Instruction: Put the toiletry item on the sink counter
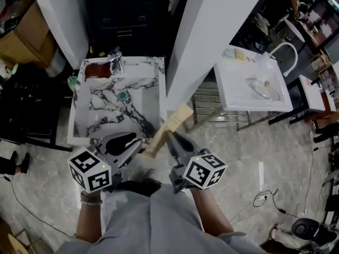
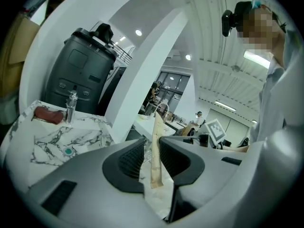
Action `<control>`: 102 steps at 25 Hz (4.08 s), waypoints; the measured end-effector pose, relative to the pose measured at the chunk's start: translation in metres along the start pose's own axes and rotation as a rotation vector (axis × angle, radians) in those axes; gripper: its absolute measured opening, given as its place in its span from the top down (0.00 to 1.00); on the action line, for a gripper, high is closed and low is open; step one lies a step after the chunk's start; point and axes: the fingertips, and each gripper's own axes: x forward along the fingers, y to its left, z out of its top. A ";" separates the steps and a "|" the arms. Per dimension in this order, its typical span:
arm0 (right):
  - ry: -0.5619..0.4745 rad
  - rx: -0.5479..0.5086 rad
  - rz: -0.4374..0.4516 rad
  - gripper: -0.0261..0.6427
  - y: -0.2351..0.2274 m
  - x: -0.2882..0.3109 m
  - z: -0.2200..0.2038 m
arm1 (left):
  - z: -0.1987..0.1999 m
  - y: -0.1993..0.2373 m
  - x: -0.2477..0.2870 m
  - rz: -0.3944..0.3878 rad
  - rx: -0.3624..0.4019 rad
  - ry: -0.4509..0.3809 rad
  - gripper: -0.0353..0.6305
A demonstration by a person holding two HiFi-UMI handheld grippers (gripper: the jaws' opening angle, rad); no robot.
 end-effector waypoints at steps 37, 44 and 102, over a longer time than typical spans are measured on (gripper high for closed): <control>0.206 0.093 -0.211 0.92 -0.088 0.066 -0.102 | 0.025 -0.012 -0.045 0.039 0.024 -0.145 0.92; 0.211 0.029 -0.231 0.91 -0.090 0.068 -0.097 | 0.027 -0.015 -0.045 0.036 0.027 -0.139 0.92; -0.123 -0.351 -0.032 0.96 0.047 -0.003 0.039 | 0.069 -0.039 -0.044 0.010 0.186 -0.244 0.94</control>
